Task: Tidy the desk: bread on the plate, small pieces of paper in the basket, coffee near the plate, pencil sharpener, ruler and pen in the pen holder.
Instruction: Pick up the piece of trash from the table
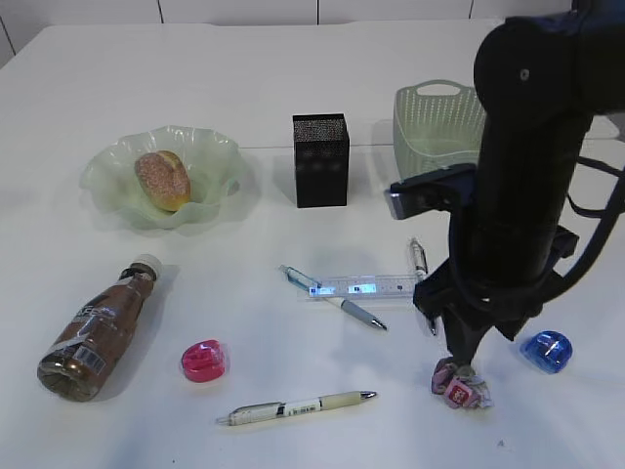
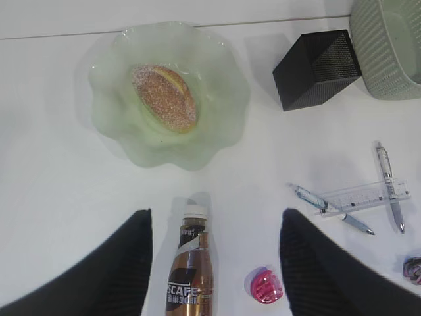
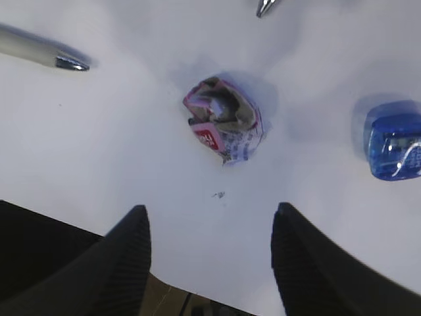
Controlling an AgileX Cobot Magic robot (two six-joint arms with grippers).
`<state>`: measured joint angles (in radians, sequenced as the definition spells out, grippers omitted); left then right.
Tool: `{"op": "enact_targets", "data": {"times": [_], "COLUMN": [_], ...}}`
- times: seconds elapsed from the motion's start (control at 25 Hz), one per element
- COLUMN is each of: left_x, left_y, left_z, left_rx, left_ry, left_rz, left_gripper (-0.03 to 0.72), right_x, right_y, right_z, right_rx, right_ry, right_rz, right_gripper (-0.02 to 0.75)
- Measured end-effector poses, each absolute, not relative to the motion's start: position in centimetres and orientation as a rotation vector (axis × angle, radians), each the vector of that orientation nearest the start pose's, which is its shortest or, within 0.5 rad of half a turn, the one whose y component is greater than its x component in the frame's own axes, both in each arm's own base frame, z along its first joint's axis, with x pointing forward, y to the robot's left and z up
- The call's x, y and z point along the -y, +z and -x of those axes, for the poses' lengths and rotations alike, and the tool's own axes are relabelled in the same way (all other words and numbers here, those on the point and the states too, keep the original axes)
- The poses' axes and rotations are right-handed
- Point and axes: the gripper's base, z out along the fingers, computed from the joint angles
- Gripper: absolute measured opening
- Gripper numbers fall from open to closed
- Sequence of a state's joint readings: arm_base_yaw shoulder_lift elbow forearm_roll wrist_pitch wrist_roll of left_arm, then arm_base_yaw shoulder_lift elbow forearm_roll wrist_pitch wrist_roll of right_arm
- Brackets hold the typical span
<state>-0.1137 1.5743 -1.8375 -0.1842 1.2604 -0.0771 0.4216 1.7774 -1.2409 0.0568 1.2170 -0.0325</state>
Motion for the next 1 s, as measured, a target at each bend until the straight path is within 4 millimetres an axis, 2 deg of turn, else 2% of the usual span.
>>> {"op": "enact_targets", "data": {"times": [0.32,0.44,0.48,0.56,0.64,1.0], "left_x": [5.2,5.2,5.2,5.2,5.2,5.2], "left_y": [44.1,44.1,44.1,44.1,44.1,44.1], "left_z": [-31.9,-31.9,-31.9,-31.9,-31.9,-31.9], "left_rx": [-2.484,-2.484,-2.484,-2.484,-2.484,-2.484], "left_ry": [-0.323,-0.323,-0.323,-0.323,-0.323,-0.323], "left_rz": [-0.05,-0.05,-0.05,-0.05,-0.05,-0.05], "left_gripper": [0.428,0.428,0.428,0.428,0.428,0.427], "right_x": [-13.4,-13.5,-13.5,-13.5,-13.5,-13.5], "right_y": [19.0,18.8,18.1,18.1,16.5,14.5], "right_z": [-29.0,-29.0,-29.1,-29.1,-29.4,-30.0], "right_rx": [-3.094,-3.074,-3.041,-3.041,-3.048,-3.042], "right_ry": [0.061,0.065,0.07,0.07,0.06,-0.002], "right_rz": [0.712,0.714,0.73,0.73,0.753,0.81], "right_gripper": [0.461,0.461,0.461,0.461,0.461,0.461]}}
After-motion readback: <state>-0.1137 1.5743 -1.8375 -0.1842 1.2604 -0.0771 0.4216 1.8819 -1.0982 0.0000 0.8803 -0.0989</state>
